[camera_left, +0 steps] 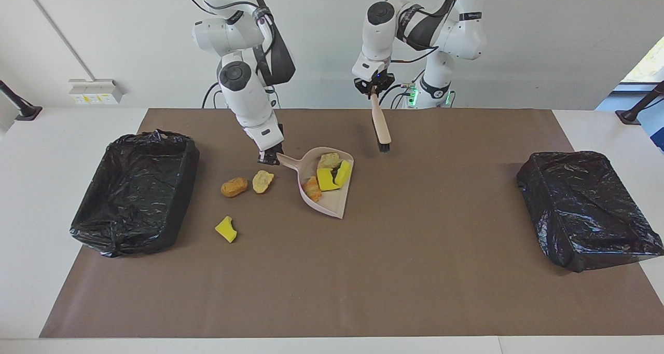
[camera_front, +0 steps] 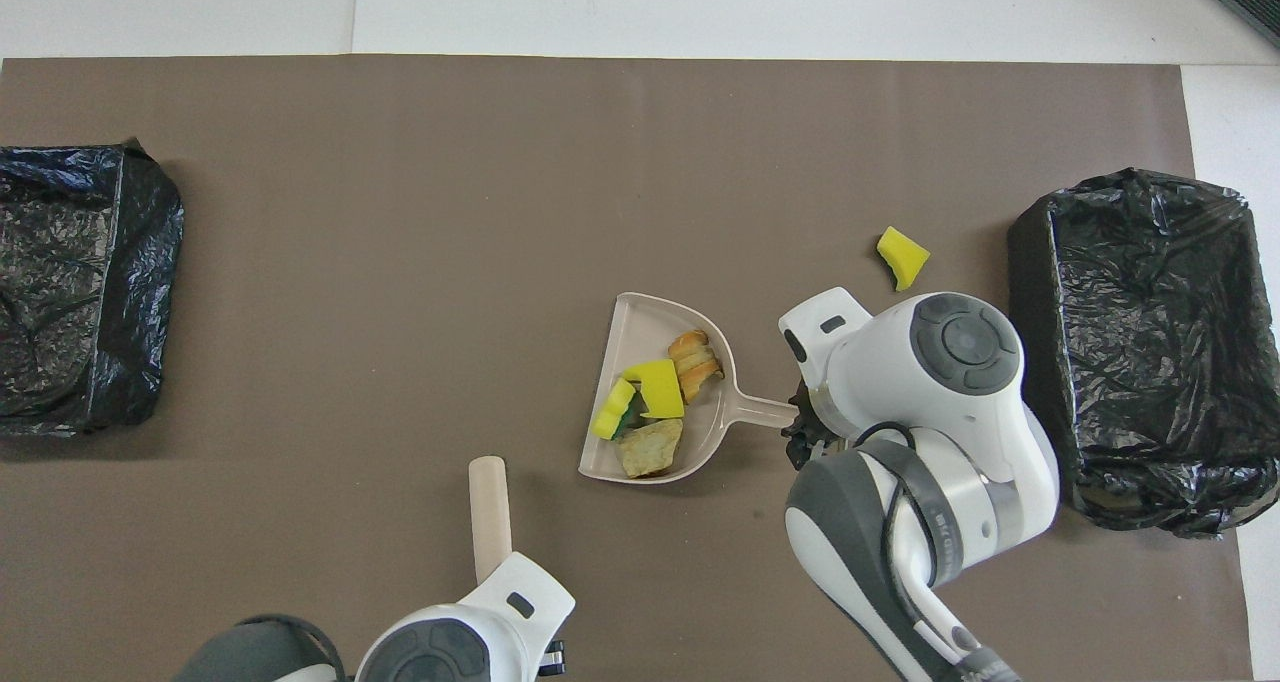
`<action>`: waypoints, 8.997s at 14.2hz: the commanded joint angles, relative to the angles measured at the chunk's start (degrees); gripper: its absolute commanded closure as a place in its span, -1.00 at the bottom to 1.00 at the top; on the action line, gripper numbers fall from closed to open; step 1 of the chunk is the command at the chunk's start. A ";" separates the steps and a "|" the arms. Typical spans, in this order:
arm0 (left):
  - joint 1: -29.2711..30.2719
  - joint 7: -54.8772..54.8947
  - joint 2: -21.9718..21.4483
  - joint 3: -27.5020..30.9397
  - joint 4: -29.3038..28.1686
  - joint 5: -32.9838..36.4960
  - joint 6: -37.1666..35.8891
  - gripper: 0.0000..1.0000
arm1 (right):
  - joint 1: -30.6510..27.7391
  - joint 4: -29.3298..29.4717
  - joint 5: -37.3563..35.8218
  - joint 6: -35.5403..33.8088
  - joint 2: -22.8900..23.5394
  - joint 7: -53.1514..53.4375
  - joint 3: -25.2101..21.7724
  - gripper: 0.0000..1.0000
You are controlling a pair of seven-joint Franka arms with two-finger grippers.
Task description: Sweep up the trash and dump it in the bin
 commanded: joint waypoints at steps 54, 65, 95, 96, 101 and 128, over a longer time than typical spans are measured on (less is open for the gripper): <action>34.89 58.54 20.64 17.15 62.38 11.90 -33.67 -1.00 | -14.92 41.02 20.97 -49.52 12.38 -61.26 -53.79 1.00; 35.86 58.02 20.37 17.24 62.11 12.62 -33.76 -1.00 | -19.08 52.65 23.19 -42.15 24.10 -64.28 -54.14 1.00; 35.86 58.02 20.37 17.24 62.11 12.62 -33.84 -1.00 | -6.15 53.27 -4.76 -42.86 3.88 -8.36 -24.05 1.00; 35.86 58.02 20.37 17.24 62.11 12.62 -33.84 -1.00 | -6.06 53.09 -6.07 -40.94 3.97 -1.50 -20.69 1.00; 35.86 58.02 20.29 17.24 62.11 12.62 -33.84 -1.00 | -6.06 51.51 -10.57 -30.92 9.41 27.69 -4.95 1.00; 35.86 58.02 20.37 17.24 62.11 12.62 -33.84 -1.00 | 2.02 38.94 -29.99 7.86 34.73 115.81 22.94 1.00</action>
